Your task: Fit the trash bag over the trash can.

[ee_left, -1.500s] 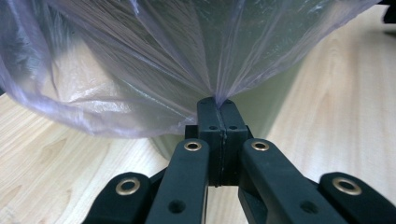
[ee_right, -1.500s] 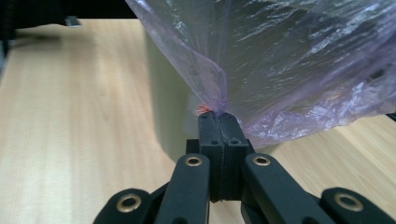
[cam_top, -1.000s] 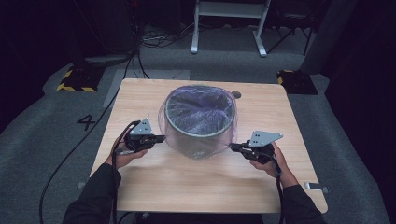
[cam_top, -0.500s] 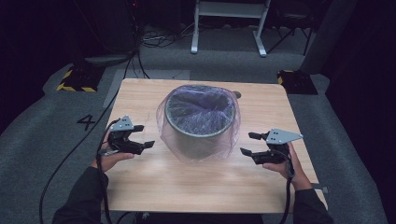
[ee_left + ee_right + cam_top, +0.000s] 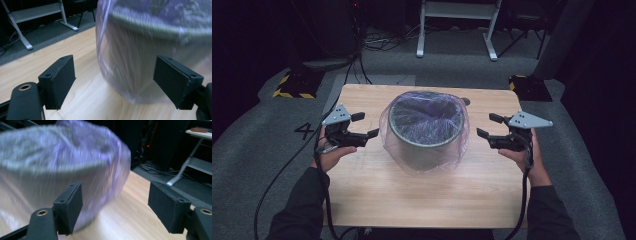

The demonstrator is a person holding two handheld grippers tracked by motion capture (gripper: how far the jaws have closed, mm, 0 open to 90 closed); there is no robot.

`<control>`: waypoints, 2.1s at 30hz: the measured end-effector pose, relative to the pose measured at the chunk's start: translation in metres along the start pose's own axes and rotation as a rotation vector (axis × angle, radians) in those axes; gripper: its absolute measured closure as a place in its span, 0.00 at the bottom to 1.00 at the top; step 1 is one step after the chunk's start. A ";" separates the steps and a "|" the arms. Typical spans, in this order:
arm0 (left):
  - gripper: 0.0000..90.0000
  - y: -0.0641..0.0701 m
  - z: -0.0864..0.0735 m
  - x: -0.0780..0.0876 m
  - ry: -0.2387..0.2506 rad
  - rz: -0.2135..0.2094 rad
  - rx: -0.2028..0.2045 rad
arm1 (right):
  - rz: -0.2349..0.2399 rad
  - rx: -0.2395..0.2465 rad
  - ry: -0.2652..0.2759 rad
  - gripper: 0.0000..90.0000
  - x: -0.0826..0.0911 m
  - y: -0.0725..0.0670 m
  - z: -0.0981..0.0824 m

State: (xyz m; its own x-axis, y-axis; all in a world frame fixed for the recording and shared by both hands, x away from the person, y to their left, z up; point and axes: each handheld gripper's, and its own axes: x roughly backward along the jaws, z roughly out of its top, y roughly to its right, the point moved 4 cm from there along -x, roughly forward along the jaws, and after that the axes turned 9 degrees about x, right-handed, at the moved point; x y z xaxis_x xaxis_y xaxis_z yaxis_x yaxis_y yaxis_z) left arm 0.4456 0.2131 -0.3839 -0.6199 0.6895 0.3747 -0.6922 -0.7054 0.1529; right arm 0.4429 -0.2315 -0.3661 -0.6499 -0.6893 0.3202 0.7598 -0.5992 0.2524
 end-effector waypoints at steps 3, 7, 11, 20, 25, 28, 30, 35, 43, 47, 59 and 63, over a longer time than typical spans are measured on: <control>0.24 0.001 0.015 -0.009 0.022 0.000 0.002 | 0.019 0.005 0.005 0.33 -0.016 0.010 0.018; 0.27 -0.002 0.029 -0.026 0.019 -0.011 -0.002 | 0.019 0.001 -0.005 0.38 -0.036 0.020 0.031; 0.29 -0.009 0.042 -0.033 0.035 -0.014 0.015 | 0.049 -0.012 -0.019 0.40 -0.057 0.027 0.038; 0.39 -0.014 0.047 -0.047 0.010 -0.050 0.027 | 0.043 -0.003 -0.060 0.61 -0.087 0.032 0.045; 0.66 -0.017 0.050 -0.055 0.004 -0.046 0.037 | 0.008 0.015 -0.059 0.83 -0.097 0.036 0.049; 0.82 -0.017 0.050 -0.060 -0.014 -0.052 -0.007 | -0.003 0.032 -0.071 0.93 -0.104 0.037 0.048; 0.91 -0.017 0.048 -0.065 -0.032 -0.066 -0.015 | -0.026 0.040 -0.090 0.95 -0.108 0.037 0.047; 1.00 -0.021 0.044 -0.070 -0.031 -0.108 0.019 | -0.039 0.030 -0.098 0.97 -0.119 0.038 0.046; 1.00 -0.027 0.039 -0.078 -0.051 -0.067 0.048 | -0.052 0.016 -0.140 0.99 -0.133 0.044 0.040; 1.00 -0.028 0.034 -0.085 -0.058 -0.052 0.057 | -0.044 -0.005 -0.164 0.99 -0.138 0.048 0.031; 1.00 -0.023 0.012 -0.112 -0.101 -0.085 0.098 | 0.005 -0.074 -0.222 1.00 -0.149 0.050 0.001; 1.00 -0.024 0.004 -0.118 -0.115 -0.085 0.109 | 0.008 -0.101 -0.243 1.00 -0.151 0.049 -0.016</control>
State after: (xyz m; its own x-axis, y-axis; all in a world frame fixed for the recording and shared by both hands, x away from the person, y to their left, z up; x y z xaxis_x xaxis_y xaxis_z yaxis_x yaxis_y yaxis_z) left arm 0.5366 0.1476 -0.4282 -0.5103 0.7281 0.4576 -0.6919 -0.6636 0.2843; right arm 0.5781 -0.1629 -0.4168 -0.6116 -0.5833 0.5345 0.7510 -0.6406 0.1602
